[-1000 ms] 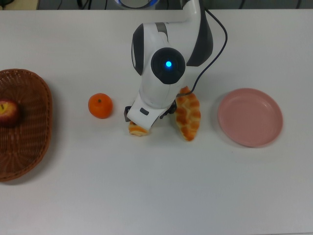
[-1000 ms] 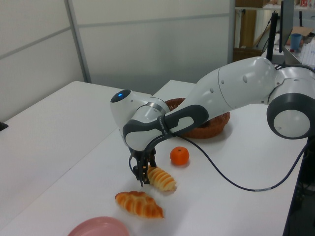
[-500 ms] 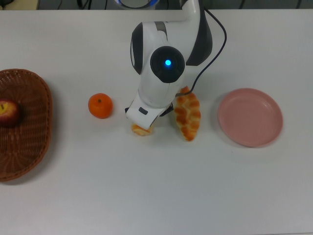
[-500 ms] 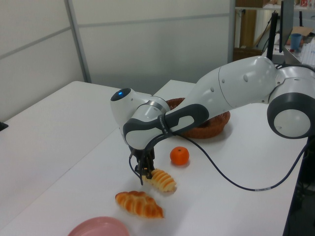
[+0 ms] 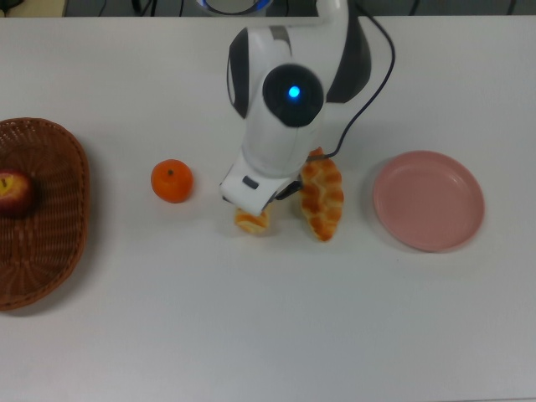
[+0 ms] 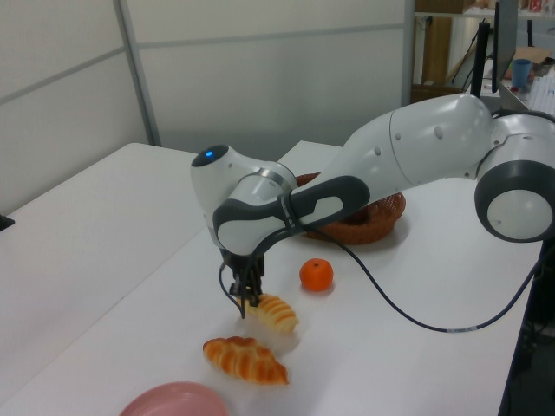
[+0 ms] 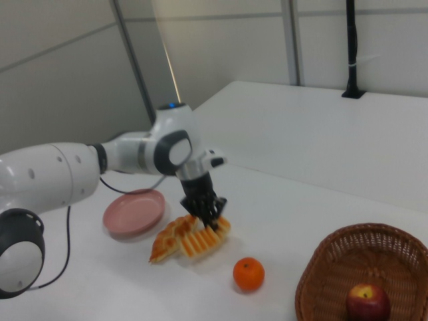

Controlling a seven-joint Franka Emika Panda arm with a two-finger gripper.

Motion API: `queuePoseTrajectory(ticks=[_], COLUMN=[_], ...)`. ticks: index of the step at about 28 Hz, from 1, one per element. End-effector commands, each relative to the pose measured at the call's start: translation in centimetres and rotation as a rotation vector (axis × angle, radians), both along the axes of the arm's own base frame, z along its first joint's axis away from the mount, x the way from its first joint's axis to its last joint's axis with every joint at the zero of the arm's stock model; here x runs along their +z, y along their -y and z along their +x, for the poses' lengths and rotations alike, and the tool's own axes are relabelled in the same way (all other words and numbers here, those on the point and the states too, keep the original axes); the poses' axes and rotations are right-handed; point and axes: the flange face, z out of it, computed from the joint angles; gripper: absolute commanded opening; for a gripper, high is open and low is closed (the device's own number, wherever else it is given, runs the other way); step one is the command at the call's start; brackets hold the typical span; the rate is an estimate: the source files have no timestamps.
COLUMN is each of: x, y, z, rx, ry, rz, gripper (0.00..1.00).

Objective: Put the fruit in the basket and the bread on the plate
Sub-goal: 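Carry the striped roll onto the pink plate and release it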

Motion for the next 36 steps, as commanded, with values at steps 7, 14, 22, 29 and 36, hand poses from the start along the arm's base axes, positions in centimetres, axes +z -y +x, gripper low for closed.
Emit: queuePoseTrajectory(ticks=[7, 14, 22, 29, 36], x=[7.6, 7.8, 3.3, 1.4, 2.9], y=[-11.6, -20.9, -26.3, -26.5, -26.2], z=[-3.7, -5.8, -6.6, -6.5, -6.4], rx=[0.084, 0.198, 0.253, 0.286, 0.136], ry=[0.089, 0.194, 0.289, 0.298, 0.326], rz=[0.112, 0.170, 0.169, 0.107, 0.126], gripper=[0.00, 0.00, 0.00, 1.00, 1.00])
